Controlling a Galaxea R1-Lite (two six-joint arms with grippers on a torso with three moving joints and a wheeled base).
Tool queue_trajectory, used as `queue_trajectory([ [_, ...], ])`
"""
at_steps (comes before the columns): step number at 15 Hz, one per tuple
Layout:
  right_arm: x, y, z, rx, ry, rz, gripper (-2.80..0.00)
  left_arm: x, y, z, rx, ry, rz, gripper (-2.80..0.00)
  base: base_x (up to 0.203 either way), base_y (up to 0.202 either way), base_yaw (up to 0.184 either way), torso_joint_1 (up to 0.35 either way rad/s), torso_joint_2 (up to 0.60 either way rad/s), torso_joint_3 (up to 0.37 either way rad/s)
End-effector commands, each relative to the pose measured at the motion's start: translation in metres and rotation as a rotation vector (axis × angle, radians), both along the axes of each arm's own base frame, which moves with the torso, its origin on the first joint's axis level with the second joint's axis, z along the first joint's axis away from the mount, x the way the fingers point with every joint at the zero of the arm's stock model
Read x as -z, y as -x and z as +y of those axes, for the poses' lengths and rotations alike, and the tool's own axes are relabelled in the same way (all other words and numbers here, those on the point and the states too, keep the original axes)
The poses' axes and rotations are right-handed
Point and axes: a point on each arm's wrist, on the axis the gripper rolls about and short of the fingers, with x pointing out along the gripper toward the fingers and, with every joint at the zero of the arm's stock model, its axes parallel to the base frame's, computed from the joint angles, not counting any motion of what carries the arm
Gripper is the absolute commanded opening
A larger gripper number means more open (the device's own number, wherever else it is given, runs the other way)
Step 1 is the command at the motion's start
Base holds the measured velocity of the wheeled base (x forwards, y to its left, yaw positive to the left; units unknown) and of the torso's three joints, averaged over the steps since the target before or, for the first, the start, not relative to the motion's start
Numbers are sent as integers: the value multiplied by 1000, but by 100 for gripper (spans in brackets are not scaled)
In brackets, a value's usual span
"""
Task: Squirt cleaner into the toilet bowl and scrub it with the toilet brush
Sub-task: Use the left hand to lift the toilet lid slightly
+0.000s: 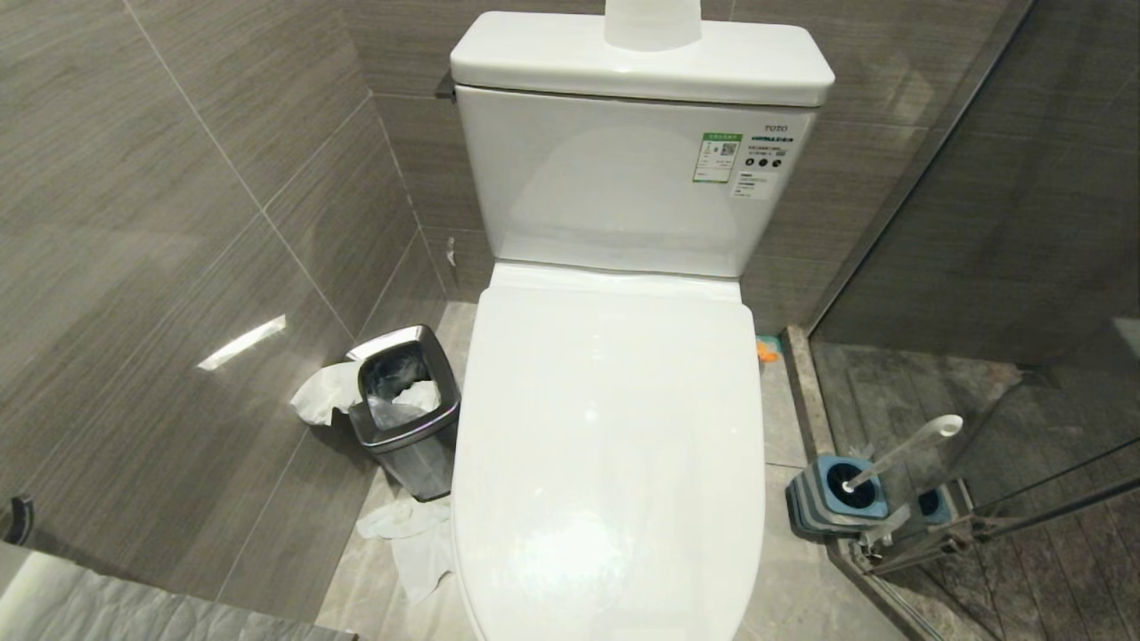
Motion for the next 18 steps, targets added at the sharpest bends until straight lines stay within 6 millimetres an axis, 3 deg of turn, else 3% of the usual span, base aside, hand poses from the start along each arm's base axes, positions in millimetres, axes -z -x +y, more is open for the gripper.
queue_trajectory([
  [1, 0, 0, 0, -1, 0, 1, -280, 0, 0, 0, 0, 0, 0, -280, 0, 0, 0, 0, 0, 0],
  [7, 0, 0, 0, -1, 0, 1, -280, -5, 0, -1, 26, -60, -47, -280, 0, 0, 0, 0, 0, 0],
  [13, 0, 0, 0, -1, 0, -1, -280, -33, 11, -2, 102, -71, -115, -280, 0, 0, 0, 0, 0, 0],
  [18, 0, 0, 0, -2, 0, 1, -280, -44, 20, -3, 136, -82, -86, -280, 0, 0, 0, 0, 0, 0],
])
